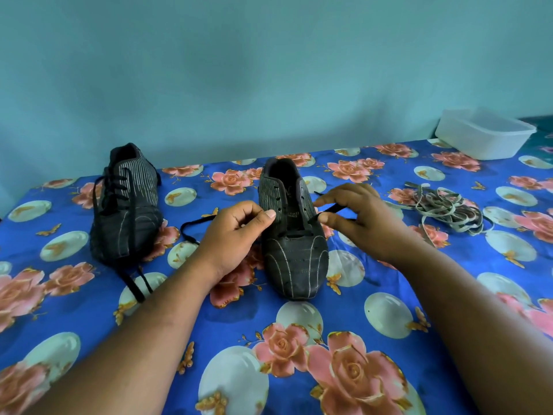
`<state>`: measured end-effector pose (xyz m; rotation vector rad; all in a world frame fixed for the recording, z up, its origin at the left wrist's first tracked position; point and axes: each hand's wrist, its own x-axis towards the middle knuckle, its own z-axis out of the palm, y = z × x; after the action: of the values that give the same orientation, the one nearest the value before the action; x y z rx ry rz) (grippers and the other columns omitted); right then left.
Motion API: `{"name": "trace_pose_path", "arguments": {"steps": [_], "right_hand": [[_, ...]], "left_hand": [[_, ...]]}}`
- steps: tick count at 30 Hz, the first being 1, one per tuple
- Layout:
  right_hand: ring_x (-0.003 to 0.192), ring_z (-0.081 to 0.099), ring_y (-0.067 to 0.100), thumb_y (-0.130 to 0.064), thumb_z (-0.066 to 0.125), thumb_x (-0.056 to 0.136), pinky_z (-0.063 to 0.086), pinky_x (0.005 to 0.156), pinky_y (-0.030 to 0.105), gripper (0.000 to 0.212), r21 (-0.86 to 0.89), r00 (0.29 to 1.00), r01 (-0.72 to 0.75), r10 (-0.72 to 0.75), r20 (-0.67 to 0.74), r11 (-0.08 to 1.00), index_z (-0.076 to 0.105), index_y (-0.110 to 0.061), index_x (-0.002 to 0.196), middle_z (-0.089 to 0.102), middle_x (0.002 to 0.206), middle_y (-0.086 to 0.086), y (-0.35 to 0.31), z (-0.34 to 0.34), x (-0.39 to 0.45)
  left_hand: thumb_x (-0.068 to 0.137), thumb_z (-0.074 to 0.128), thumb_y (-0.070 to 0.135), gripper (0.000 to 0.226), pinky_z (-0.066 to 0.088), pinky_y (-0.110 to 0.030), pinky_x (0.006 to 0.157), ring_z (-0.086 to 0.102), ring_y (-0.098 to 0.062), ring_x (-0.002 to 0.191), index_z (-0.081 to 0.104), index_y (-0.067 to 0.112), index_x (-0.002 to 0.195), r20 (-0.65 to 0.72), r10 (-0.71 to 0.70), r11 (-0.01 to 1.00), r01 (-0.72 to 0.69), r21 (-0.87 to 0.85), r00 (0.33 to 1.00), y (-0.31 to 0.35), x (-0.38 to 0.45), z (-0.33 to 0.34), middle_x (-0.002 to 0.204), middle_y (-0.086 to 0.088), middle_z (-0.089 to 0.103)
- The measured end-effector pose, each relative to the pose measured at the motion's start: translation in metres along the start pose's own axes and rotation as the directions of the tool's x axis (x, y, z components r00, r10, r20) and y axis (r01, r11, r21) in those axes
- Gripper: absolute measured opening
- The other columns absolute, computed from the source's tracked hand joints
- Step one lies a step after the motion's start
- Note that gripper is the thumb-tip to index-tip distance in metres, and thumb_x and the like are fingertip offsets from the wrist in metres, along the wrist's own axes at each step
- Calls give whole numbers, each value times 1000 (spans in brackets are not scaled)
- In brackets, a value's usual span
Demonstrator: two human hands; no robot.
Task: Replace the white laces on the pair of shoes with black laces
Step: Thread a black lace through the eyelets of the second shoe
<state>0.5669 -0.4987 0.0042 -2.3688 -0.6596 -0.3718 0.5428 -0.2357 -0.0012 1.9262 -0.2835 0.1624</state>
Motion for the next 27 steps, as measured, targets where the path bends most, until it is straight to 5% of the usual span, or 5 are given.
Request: {"name": "trace_pose_path", "arguments": {"steps": [4,8,14,19,27], "right_hand": [[111,52,19,-56,65,89,44,96,40,20,-35,998,61,-61,2,998,70,-43,104,65,109,-17,-3,1,2],[110,50,18,-42,72,90,44,92,40,7,-32,999,49,-49,-1,998,70,-38,96,66,104,-16,-7,0,1],[90,59,6,-20,69,96,43,72,12,4,178,997,-24,10,76,984,70,-18,92,70,88,-5,-18,-4,0],[80,61,2,-19,68,97,42,74,7,5,256,992,-99,77,96,962,70,-15,94,69,87,-5,-24,-4,-1],[78,62,1,-31,70,96,45,71,12,7,248,986,-157,136,101,956,71,-24,95,68,84,-15,-19,0,1]], "left_hand": [[95,67,39,20,42,-16,76,55,0,80,64,19,92,-135,244,957,-216,191,960,1,3,5,83,21,60],[91,60,43,20,38,-39,95,52,-16,116,70,29,101,-124,439,816,-337,469,890,9,6,16,113,10,58],[88,53,45,19,18,-46,99,26,-21,145,70,37,90,-26,317,629,-190,754,948,22,3,29,144,13,48],[100,48,49,29,12,-50,107,3,-16,153,73,35,98,27,87,653,-77,754,996,27,6,33,160,19,28],[104,49,45,30,10,-45,109,9,-15,151,72,28,94,88,-75,755,0,655,993,30,12,34,160,18,28]]}}
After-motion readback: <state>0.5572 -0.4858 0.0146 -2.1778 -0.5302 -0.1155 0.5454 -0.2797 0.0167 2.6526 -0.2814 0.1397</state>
